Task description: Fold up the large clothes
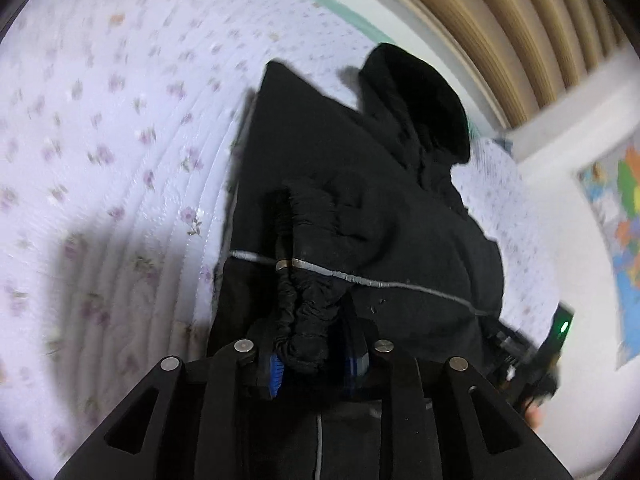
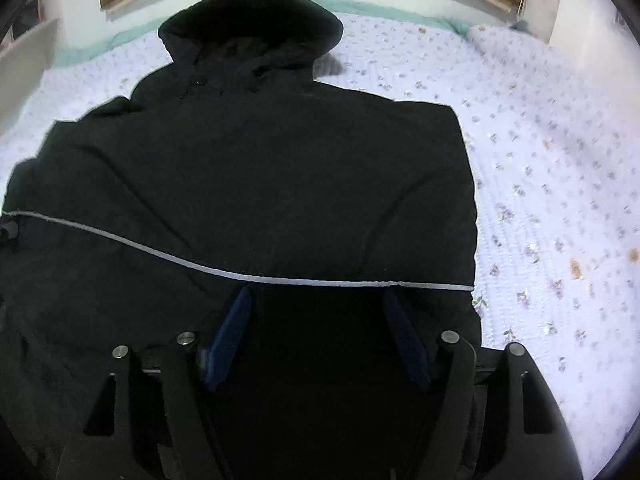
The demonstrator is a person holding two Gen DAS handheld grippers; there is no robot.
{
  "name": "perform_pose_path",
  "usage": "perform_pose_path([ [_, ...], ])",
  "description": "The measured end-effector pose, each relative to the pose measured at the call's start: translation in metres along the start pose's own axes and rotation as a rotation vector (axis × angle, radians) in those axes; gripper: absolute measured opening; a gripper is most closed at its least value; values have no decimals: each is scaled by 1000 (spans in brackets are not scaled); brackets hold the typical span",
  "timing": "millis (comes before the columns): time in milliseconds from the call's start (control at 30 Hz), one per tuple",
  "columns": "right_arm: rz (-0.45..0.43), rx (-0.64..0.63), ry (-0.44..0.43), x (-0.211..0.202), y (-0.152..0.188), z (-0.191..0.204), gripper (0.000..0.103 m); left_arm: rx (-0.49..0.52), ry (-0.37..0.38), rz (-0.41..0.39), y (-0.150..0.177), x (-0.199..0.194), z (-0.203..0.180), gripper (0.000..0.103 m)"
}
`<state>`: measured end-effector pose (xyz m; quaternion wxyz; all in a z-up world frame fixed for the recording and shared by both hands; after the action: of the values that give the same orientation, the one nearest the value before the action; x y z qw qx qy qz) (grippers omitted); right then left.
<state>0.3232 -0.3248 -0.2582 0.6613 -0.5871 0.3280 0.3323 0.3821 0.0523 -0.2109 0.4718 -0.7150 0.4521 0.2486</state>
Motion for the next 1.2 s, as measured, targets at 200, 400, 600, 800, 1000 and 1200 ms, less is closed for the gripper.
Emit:
perform_pose_path([
  [200,-32,68,-103,-54,2,0,77,149,-134,-163,3,-72,-46,43],
  [400,-125,-4,-78,-93,-32,27,90,222,-153,-205,-7,-78,-84,58],
  [600,-69,-92,12,-32,-57,31,87,198,-238,-40,-13,34,-59,55],
  [800,7,-87,-37,18,-39,14,86,160,-203,-28,-15,42,-49,54],
  [1000,130,-6,-104,-3,-63,4,85,152,-151,12,-41,-2,-62,52],
  [1200,99,75,-135,-82,-130,-21,85,152,-126,-80,-110,-88,-89,53],
])
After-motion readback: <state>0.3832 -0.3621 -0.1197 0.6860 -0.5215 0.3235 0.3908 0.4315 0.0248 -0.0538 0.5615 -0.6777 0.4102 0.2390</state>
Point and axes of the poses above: each gripper's, at about its wrist camera, not at the fingertips, and x roughly the way its jaws point, z to its left, y to its underside, the point moved 2 cm from there along x, roughly the way its jaws point, and after that the axes turned 7 degrees about -y, right-handed, at the moved point
